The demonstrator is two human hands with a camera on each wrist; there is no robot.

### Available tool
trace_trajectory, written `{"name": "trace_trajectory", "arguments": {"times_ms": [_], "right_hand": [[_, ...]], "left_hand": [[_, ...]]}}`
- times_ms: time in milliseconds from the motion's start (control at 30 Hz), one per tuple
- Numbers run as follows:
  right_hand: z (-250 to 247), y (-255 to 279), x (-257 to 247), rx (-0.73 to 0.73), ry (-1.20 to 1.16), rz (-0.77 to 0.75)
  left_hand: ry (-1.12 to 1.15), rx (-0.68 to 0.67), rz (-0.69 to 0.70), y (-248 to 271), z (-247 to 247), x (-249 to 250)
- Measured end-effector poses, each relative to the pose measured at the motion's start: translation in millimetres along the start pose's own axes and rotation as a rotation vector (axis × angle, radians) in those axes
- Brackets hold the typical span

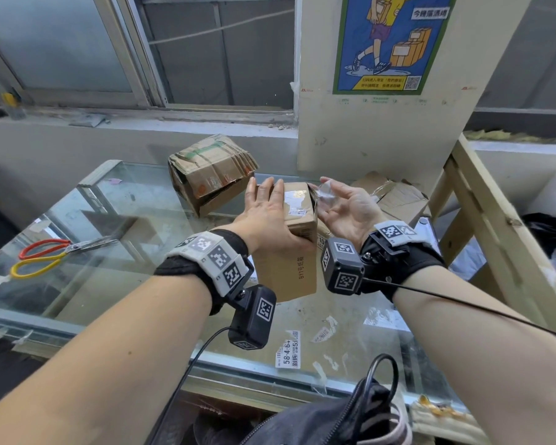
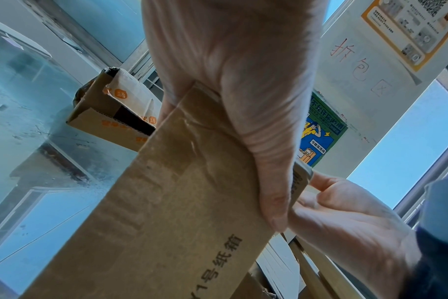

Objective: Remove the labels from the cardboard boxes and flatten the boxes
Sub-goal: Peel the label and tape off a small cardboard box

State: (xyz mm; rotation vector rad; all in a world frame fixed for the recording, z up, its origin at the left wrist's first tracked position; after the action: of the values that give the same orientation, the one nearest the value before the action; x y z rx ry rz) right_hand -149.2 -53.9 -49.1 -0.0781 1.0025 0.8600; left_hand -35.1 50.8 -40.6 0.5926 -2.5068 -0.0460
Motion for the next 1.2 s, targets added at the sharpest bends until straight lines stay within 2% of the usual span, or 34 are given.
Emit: {"name": "trace_trajectory", "arguments": {"times_ms": [200,333,400,567,633,733,833,900,1067,1200], "right_hand": [[-3.5,3.7,3.9,0.035,0.073,0.001],[-12.6,5.2,-1.5,0.038,0.020,0.030],[-13.1,5.0,-5.3,0.043,0.130,0.047],[-4.6,4.4,-8.9,0.031,0.608,0.102],[-2.5,3.1,-4.5,0.020,0.708,0.117],[-6.9,0.8,3.6,0.033,0.646,0.097],[-11.8,1.5,9.8,0.024,0.606,0.096],[-12.2,2.6,12.8,0.019,0.604,0.093],[-21.0,2.0,19.6,0.037,0.468,0.049],[-24.7,4.1,26.2,-0.062,0.369,0.027]], "left_hand": [[-0.014,0.005,0.004,-0.2,0.5,-2.0],[-0.016,0.003,-0.003,0.8,0.5,-1.3],[-0.026,0.001,-0.006,0.9,0.8,-0.3],[-0.029,0.009,-0.008,1.7,1.6,2.5],[-0.016,0.010,0.006,3.3,0.6,2.6],[-0.016,-0.036,0.004,5.8,-8.9,7.1],[-0.188,-0.107,-0.039,3.3,-29.6,26.8],[-0.222,-0.117,-0.037,-1.1,-33.7,40.8],[-0.153,-0.080,0.083,-6.5,0.7,33.8],[-0.087,-0.055,0.121,-11.7,0.0,21.3]]}}
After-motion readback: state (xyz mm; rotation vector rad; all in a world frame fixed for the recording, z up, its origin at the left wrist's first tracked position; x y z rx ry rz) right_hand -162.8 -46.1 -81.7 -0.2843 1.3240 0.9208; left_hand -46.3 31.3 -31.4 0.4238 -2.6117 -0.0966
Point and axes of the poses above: each hand's wrist, its own y-axis away from the middle knuckle, its own z-axis out of the palm, x = y × z, the point moved 1 cm from there along -y, towards the middle knuckle, and after that the axes turned 13 degrees about y, right-handed, at the moved point
